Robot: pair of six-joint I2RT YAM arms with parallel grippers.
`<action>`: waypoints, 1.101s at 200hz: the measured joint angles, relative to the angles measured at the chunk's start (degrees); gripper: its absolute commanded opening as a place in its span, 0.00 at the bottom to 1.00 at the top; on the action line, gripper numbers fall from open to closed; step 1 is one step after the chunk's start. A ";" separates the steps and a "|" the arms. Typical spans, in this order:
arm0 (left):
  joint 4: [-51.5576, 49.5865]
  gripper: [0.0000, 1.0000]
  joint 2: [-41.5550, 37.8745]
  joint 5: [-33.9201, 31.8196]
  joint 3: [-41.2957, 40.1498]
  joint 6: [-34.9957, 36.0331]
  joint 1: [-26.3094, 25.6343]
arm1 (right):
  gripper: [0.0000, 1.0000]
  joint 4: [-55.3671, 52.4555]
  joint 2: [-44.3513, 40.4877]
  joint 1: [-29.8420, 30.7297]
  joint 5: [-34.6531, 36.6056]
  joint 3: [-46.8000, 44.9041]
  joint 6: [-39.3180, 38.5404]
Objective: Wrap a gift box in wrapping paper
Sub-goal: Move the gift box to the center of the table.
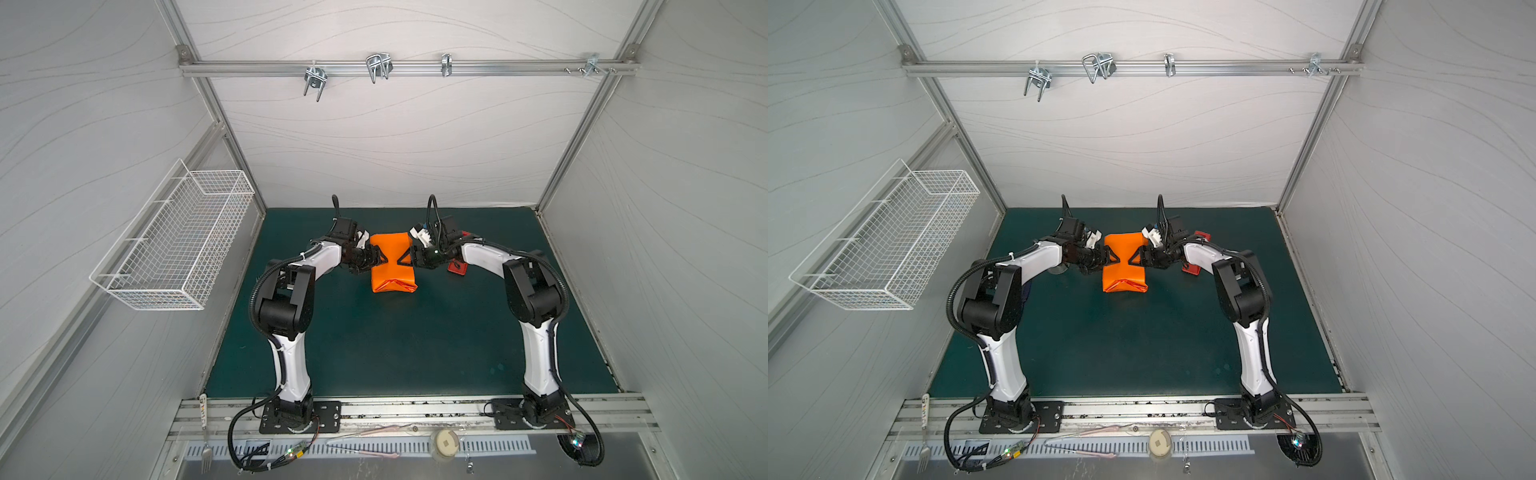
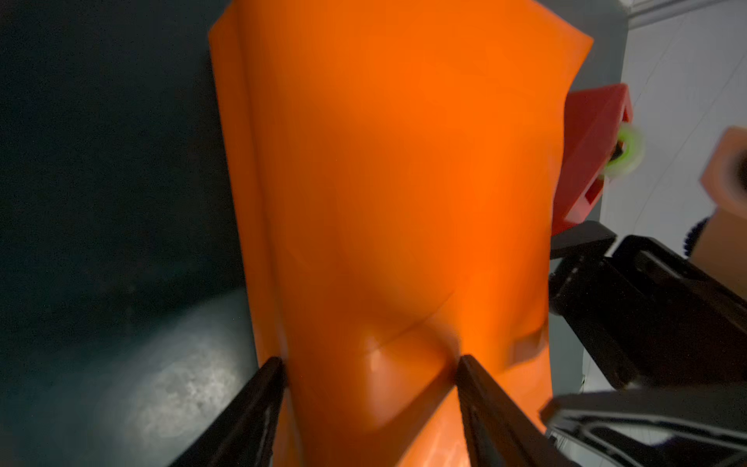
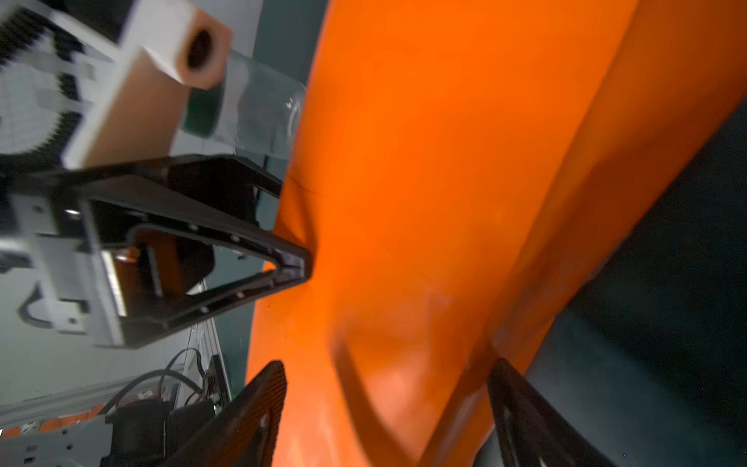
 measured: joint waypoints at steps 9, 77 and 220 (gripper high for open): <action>-0.50 0.69 -1.18 0.46 -1.51 0.15 -0.48 | 0.82 0.15 -1.92 0.00 -0.31 -3.76 -0.17; -6.03 0.89 -9.57 -1.44 -8.83 0.48 -1.95 | 0.92 0.83 -15.52 -0.83 5.25 -14.62 -0.76; -5.38 0.79 -1.90 -0.39 1.57 -5.73 -0.85 | 0.72 2.60 -1.73 1.40 3.80 -0.31 3.98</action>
